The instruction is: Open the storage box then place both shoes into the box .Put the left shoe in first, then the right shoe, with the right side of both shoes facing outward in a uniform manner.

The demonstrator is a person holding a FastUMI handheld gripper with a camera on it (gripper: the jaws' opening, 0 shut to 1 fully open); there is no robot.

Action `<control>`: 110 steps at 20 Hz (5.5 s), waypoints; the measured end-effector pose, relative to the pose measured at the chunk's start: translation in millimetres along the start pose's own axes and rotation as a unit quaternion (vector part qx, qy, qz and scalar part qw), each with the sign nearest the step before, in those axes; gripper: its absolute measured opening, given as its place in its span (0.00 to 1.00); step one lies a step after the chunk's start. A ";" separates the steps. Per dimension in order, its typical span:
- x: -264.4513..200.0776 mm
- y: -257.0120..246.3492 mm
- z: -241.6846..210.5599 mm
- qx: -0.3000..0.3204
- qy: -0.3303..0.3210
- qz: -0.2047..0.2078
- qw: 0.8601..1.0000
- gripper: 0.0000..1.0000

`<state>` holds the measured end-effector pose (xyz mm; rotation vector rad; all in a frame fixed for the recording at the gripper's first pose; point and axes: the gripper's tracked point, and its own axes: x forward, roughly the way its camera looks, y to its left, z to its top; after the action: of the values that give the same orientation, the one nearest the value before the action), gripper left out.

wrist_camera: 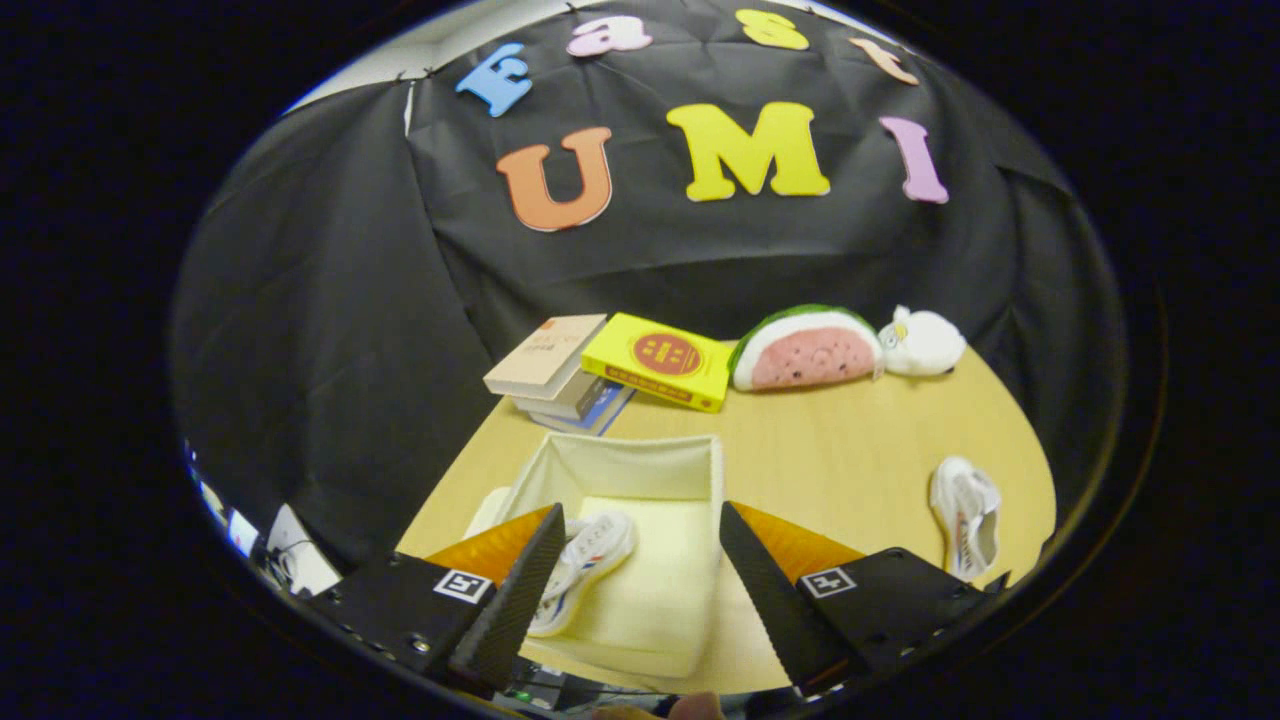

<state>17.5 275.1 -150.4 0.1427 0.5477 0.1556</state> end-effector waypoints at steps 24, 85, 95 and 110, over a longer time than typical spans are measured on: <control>-5.6 -406.4 -123.6 0.022 0.092 -0.109 0.989 0.96; 15.6 14.2 -16.6 0.198 0.049 -0.058 0.977 0.00; 36.8 14.1 -43.8 0.190 0.031 -0.089 0.977 0.00; 23.7 5.0 -41.8 0.103 -0.009 -0.093 0.990 0.59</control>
<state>14.9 288.3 -196.7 0.2929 0.5556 -0.0847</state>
